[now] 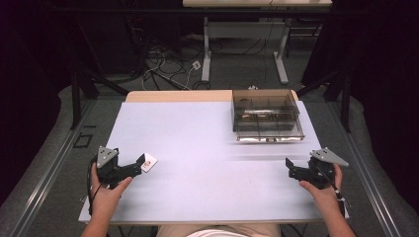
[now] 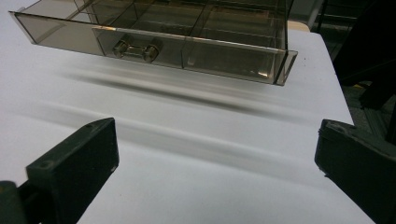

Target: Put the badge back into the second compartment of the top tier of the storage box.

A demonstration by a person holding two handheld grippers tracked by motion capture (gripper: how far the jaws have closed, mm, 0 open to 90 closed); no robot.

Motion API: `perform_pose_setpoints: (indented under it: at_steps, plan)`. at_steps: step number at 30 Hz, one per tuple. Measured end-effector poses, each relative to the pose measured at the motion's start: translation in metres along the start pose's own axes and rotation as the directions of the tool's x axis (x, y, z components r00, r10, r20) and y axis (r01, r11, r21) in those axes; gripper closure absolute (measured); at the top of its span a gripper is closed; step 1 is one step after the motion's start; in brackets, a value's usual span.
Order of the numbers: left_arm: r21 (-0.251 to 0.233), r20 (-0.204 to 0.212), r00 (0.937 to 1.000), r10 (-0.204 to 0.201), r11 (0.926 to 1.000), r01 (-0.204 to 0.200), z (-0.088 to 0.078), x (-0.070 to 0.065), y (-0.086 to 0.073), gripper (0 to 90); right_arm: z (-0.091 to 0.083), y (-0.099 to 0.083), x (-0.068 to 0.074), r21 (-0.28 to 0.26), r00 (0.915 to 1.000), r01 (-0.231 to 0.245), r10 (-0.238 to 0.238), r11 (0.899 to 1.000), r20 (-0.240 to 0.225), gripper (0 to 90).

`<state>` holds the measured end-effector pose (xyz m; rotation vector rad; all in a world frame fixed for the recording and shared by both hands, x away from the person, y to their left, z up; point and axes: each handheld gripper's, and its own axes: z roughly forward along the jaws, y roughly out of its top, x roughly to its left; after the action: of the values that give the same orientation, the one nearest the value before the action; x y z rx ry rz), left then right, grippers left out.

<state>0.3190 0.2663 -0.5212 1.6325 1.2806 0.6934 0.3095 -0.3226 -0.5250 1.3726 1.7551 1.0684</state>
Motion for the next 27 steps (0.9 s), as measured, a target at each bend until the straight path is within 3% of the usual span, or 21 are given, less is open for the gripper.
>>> perform_pose_setpoints:
  at_steps: [5,9,11,18,22,27]
  plan:
    - [-0.002,0.006,0.9998,-0.021,0.9998,0.021,-0.001,0.002,0.0,0.5,0.001,0.004,0.011,-0.005,0.9998,0.01,-0.011,1.0,-0.014,0.0]
    - [0.013,0.001,1.0,0.0,0.9999,0.0,-0.001,0.004,0.0,0.5,0.004,0.007,0.024,-0.007,0.9977,0.046,-0.046,0.999,-0.049,0.0]
    - [0.017,0.003,0.9997,-0.024,0.9996,0.024,-0.001,0.004,0.0,0.5,0.006,0.009,0.029,-0.011,0.9962,0.059,-0.059,0.998,-0.064,0.0]
    - [0.022,0.007,0.9996,-0.027,0.9994,0.027,-0.003,0.004,0.002,0.6,0.009,0.014,0.044,-0.004,0.9941,0.066,-0.067,0.998,-0.086,0.0]
    - [0.026,0.018,0.9996,-0.023,0.9994,0.022,-0.005,0.004,0.002,0.6,0.011,0.019,0.054,-0.012,0.99,0.094,-0.095,0.995,-0.104,0.0]
    - [0.008,0.028,0.9994,-0.019,0.9998,0.019,-0.006,0.002,0.002,0.7,0.015,0.025,0.075,-0.01,0.979,0.144,-0.144,0.99,-0.145,0.0]
